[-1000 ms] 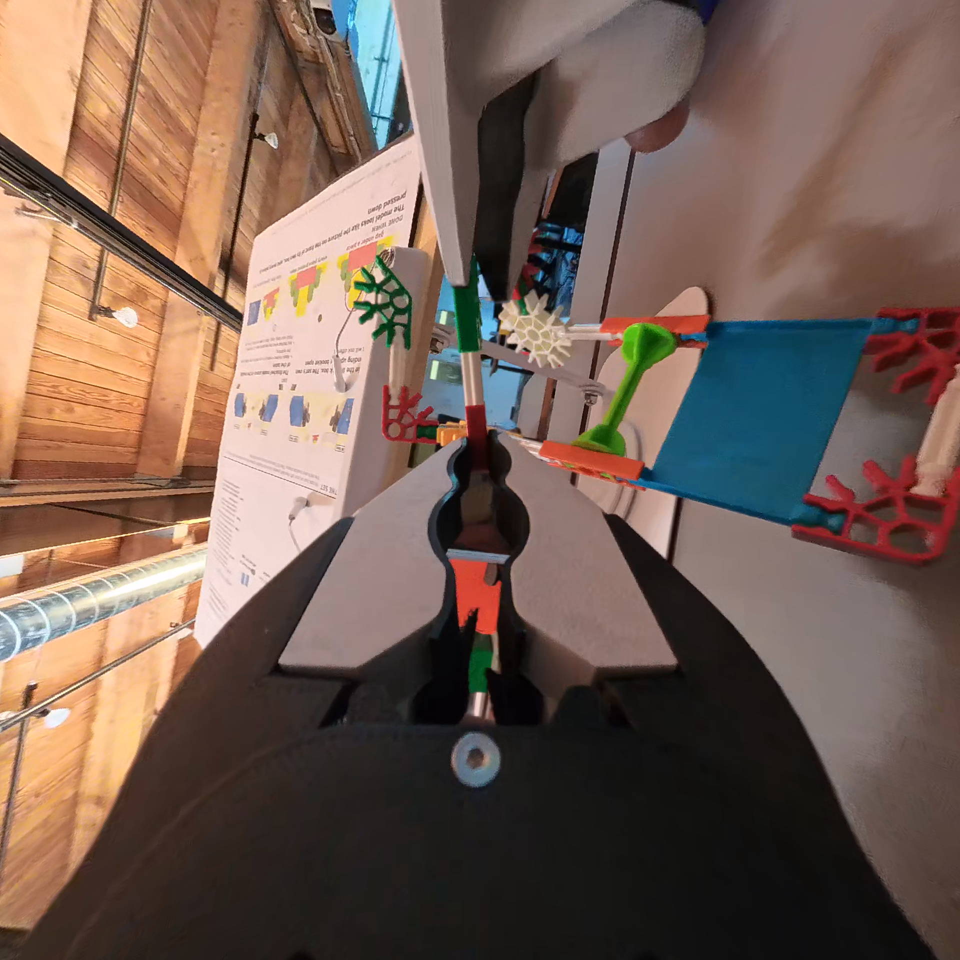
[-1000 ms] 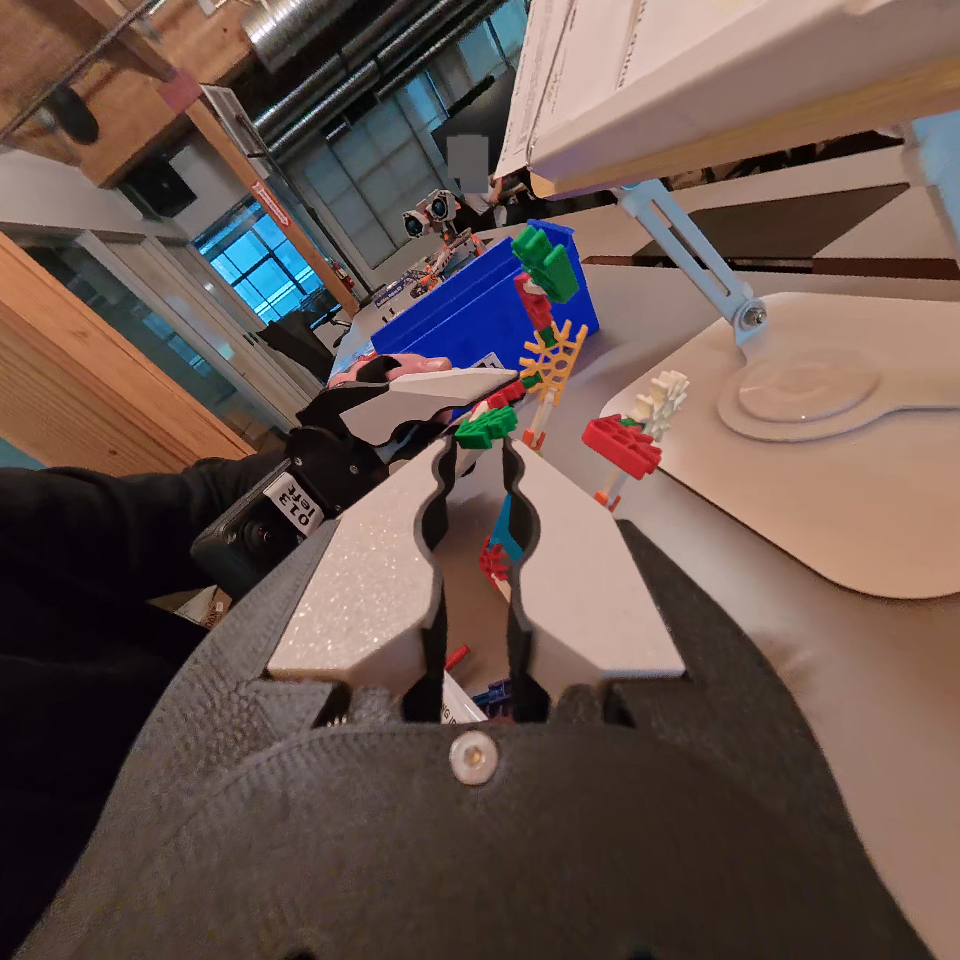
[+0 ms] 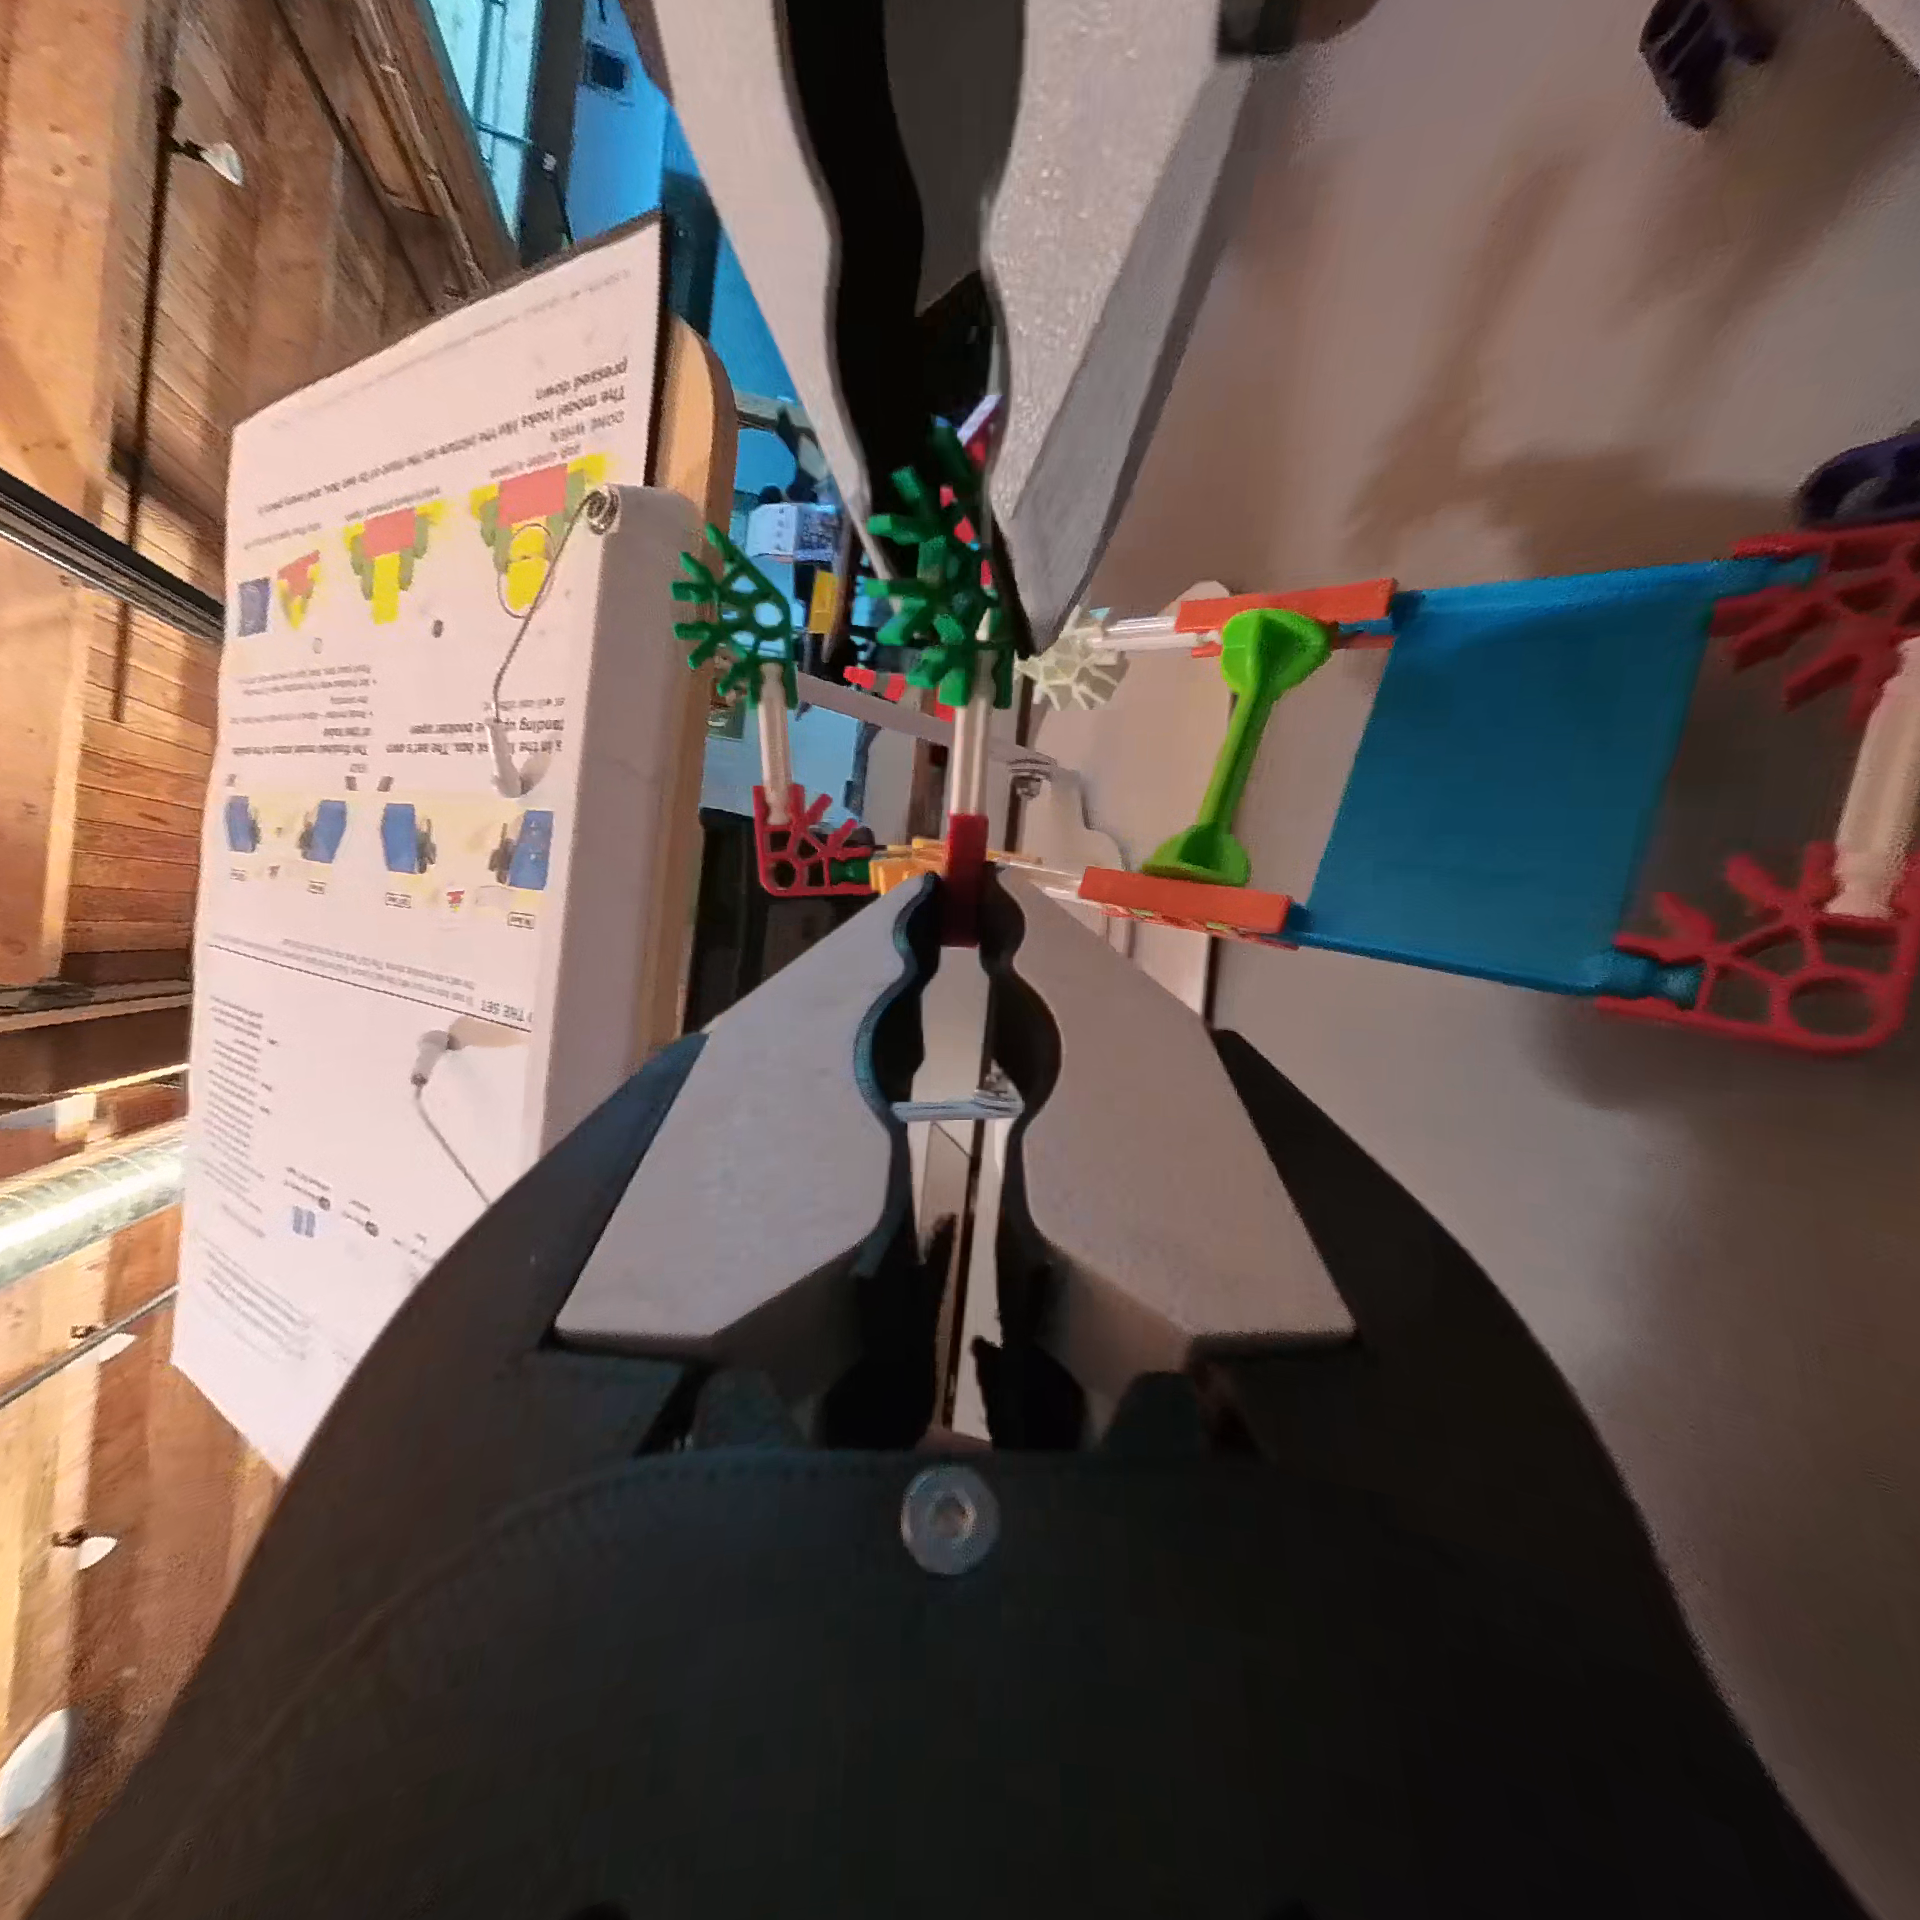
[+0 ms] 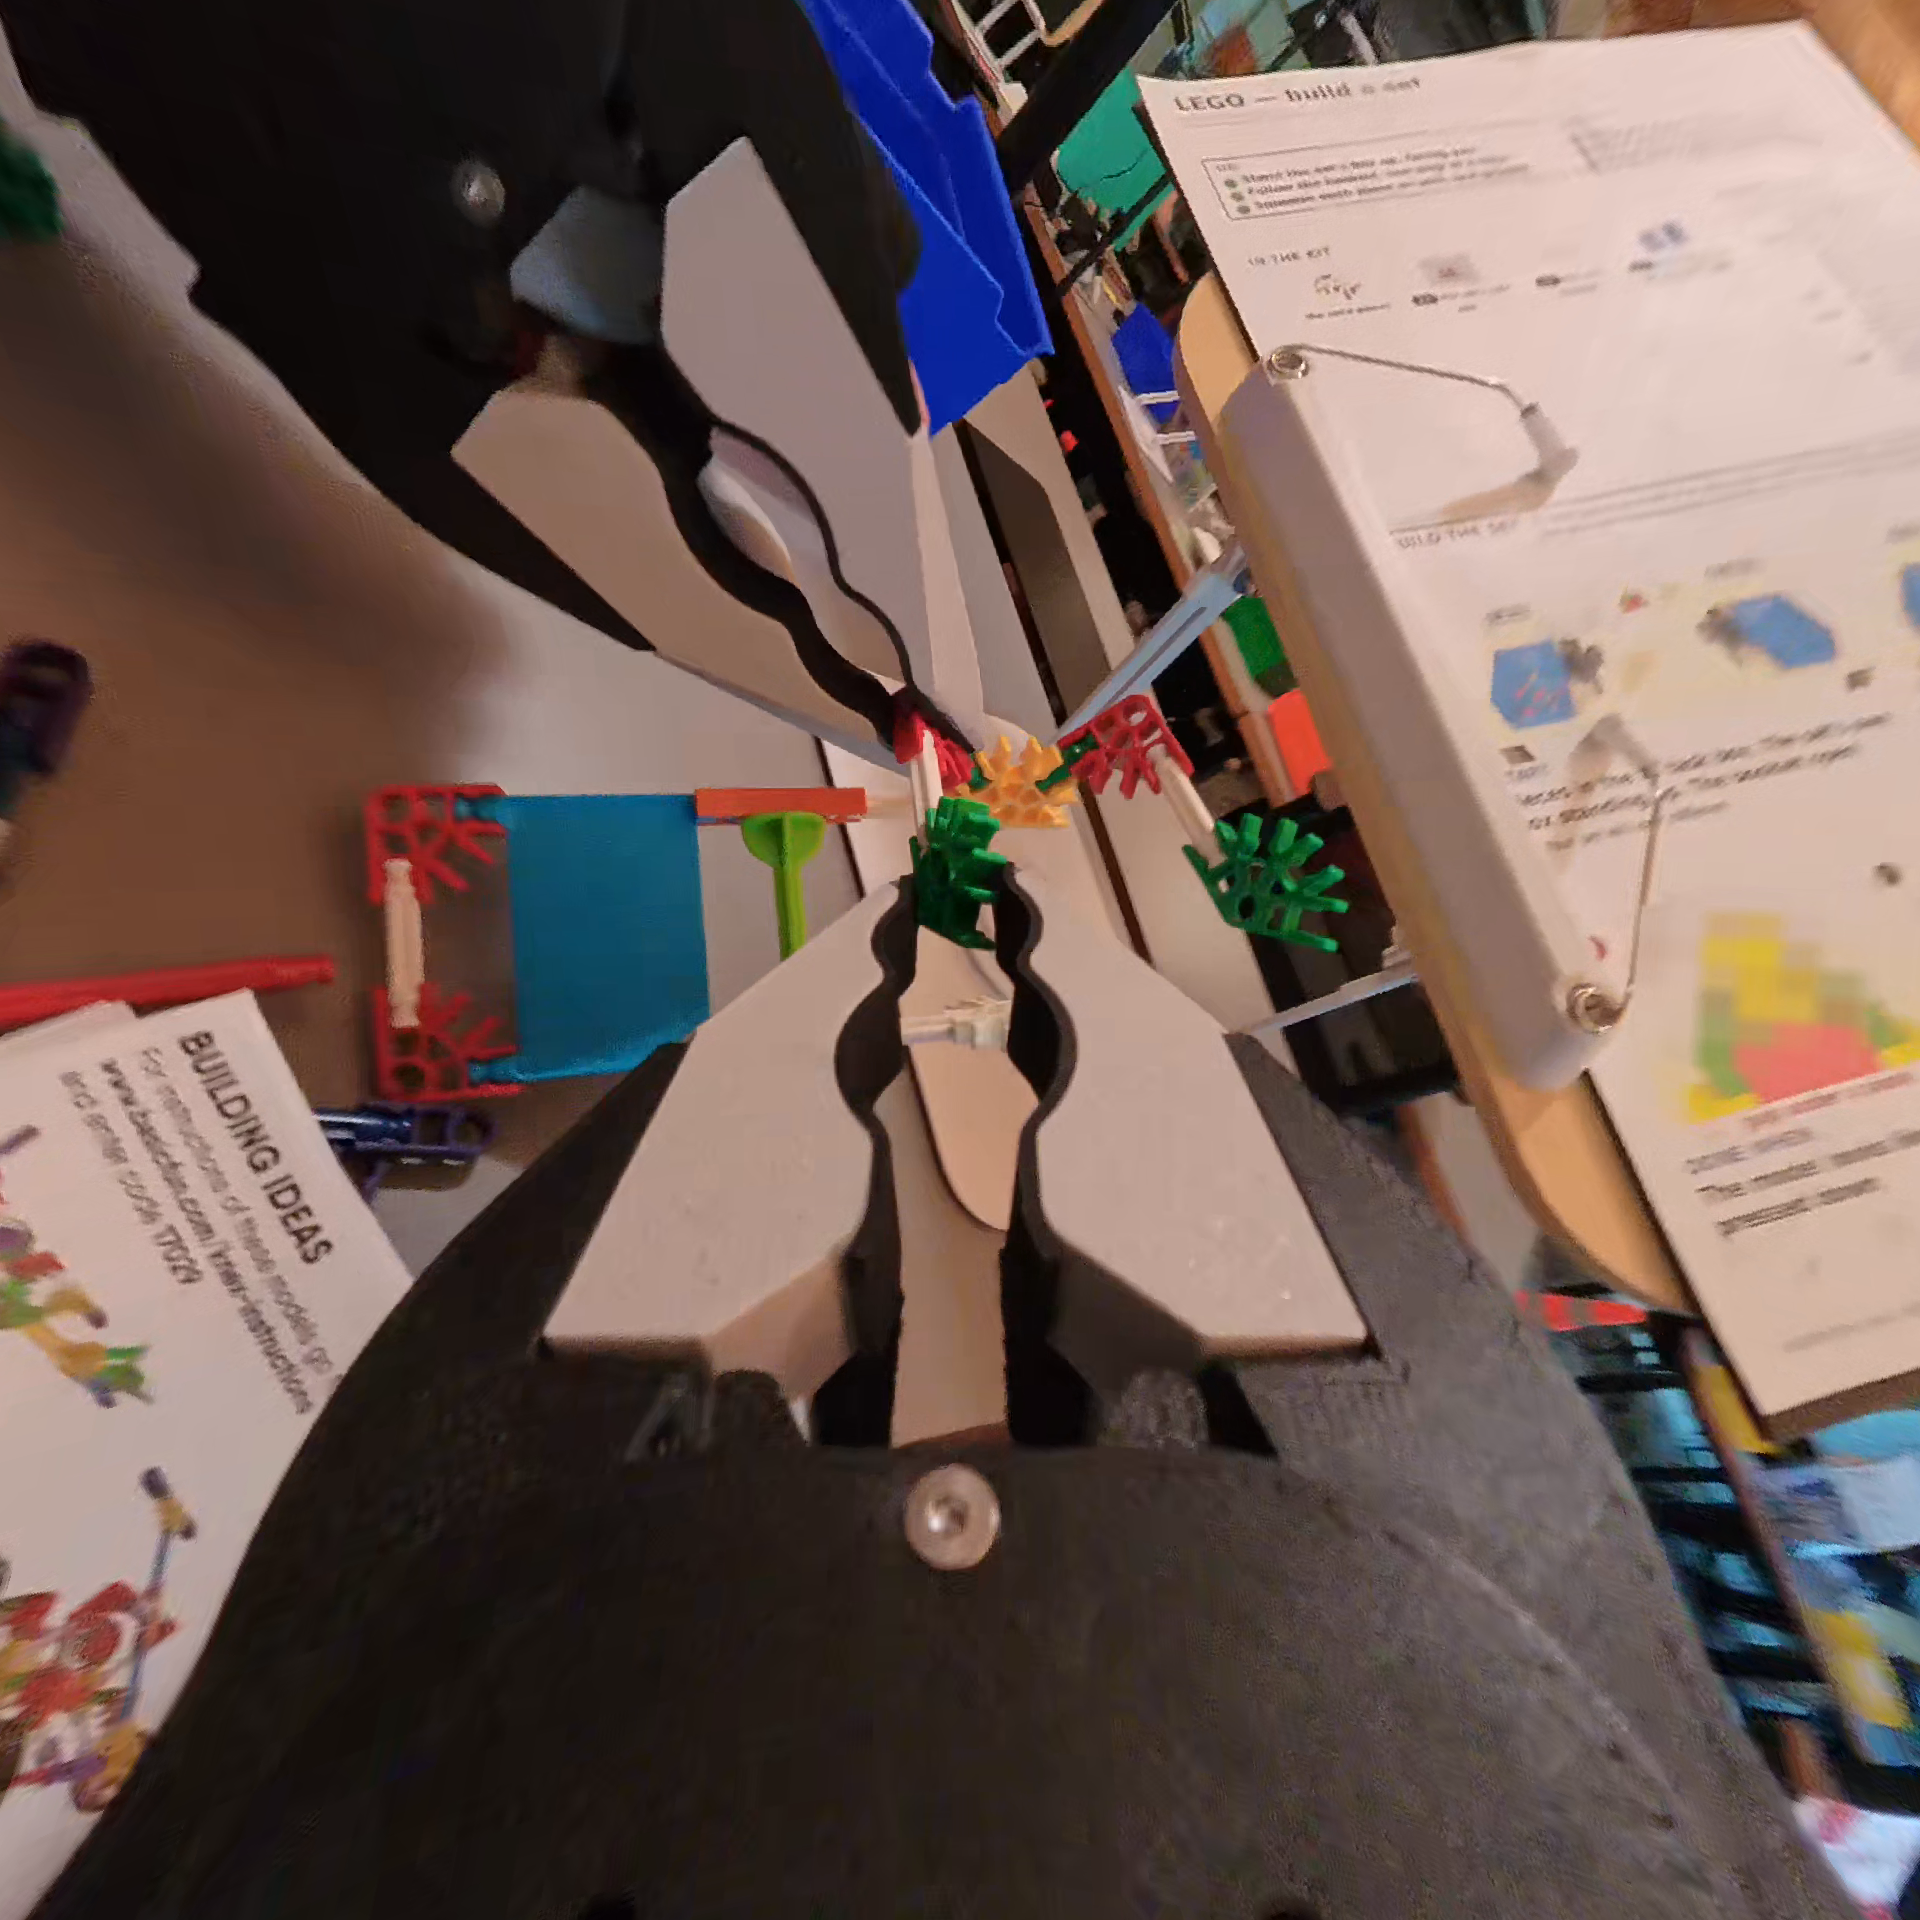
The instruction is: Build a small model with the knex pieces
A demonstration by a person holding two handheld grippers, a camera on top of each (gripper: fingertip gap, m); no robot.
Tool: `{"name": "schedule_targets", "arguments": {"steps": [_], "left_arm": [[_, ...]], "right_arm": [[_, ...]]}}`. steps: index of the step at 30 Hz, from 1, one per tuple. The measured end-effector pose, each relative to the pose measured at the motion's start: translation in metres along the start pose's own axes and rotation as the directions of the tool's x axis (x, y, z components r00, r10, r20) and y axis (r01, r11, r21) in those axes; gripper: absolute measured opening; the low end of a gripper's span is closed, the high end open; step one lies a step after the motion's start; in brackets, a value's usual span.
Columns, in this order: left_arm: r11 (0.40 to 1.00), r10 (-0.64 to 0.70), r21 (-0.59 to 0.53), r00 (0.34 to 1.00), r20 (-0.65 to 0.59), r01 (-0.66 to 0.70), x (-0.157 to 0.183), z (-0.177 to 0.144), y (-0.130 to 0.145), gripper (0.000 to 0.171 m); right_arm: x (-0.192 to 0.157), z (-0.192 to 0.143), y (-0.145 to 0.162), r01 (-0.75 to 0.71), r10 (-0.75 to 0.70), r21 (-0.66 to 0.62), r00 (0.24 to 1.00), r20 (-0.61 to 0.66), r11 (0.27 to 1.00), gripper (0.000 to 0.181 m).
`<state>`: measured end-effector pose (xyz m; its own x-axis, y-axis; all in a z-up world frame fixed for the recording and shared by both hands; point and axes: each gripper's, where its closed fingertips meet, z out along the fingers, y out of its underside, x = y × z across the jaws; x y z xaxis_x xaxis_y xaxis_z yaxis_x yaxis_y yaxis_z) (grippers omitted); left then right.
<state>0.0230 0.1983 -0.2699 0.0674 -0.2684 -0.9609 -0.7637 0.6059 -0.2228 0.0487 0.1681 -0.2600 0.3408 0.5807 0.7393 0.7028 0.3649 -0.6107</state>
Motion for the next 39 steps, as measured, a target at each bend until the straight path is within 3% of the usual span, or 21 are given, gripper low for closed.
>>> {"name": "schedule_targets", "arguments": {"steps": [5,11,25,32,39], "left_arm": [[0.999,-0.041,-0.022,0.997,-0.059,0.039,0.004,0.000,0.003,0.004],[0.996,-0.092,-0.032,0.989,-0.116,0.089,0.012,0.001,0.006,0.003],[0.976,-0.219,-0.079,0.944,-0.246,0.205,0.036,0.006,0.017,0.004],[0.953,-0.301,-0.133,0.890,-0.343,0.271,0.056,0.007,0.027,0.004],[0.984,-0.123,-0.162,0.932,-0.340,0.071,0.061,0.008,0.037,0.003]], "right_arm": [[-0.002,0.004,0.004,0.173,-0.176,-0.049,0.983,-0.057,0.984,0.004],[-0.005,0.006,0.006,0.014,-0.014,-0.014,1.000,-0.005,1.000,0.008],[-0.018,0.015,0.017,-0.127,0.130,-0.032,0.987,0.090,0.991,0.006],[-0.026,0.021,0.034,-0.166,0.178,-0.096,0.976,0.126,0.981,0.016],[-0.025,0.025,0.052,-0.216,0.236,-0.161,0.964,0.122,0.963,0.017]]}}
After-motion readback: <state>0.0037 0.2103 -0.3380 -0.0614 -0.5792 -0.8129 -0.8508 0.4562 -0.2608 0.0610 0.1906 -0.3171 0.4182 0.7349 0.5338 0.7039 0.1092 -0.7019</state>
